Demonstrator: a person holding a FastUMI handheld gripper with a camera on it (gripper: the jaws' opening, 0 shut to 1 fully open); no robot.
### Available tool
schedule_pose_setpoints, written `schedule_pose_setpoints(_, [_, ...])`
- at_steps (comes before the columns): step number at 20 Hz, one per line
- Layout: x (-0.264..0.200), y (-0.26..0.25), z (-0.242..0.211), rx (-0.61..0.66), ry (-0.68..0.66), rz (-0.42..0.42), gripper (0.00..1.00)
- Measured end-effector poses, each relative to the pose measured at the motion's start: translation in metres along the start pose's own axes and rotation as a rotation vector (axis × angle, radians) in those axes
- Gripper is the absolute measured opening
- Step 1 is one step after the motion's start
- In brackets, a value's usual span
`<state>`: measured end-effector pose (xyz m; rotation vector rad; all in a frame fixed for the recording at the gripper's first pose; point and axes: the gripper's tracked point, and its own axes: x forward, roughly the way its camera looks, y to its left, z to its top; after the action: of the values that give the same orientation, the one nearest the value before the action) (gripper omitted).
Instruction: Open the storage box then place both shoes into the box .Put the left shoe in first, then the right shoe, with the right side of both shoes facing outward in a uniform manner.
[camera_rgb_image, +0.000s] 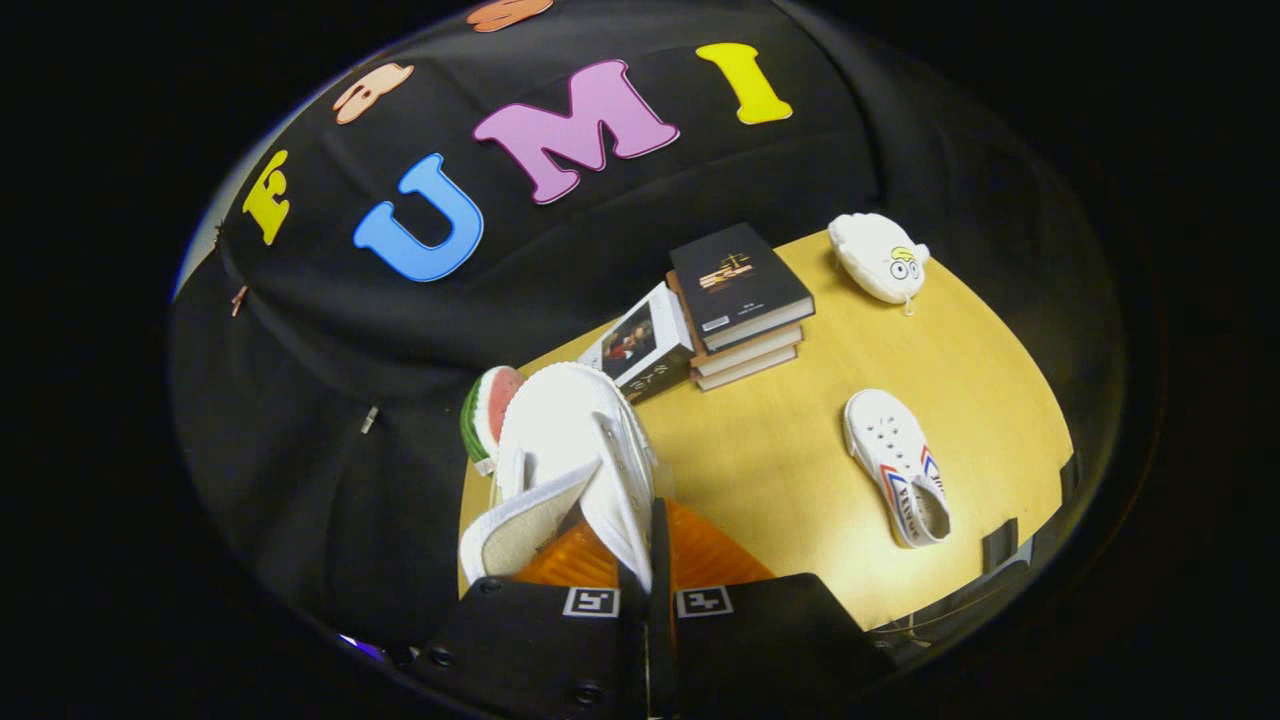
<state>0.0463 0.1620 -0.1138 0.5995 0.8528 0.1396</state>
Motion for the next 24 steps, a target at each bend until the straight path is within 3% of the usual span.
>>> schedule_pose_setpoints(8, [0.067, 0.081, -0.035, 0.033, 0.066, 0.016, 0.06])
schedule_pose_setpoints(19, [0.153, 0.095, -0.110, 0.129, 0.207, -0.120, 0.08])
schedule_pose_setpoints(21, [0.158, 0.098, -0.122, 0.098, 0.236, -0.117, 0.15])
schedule_pose_setpoints(23, [0.159, 0.114, -0.132, 0.108, 0.251, -0.069, 0.30])
schedule_pose_setpoints(24, [0.156, 0.132, -0.130, 0.136, 0.255, -0.008, 0.45])
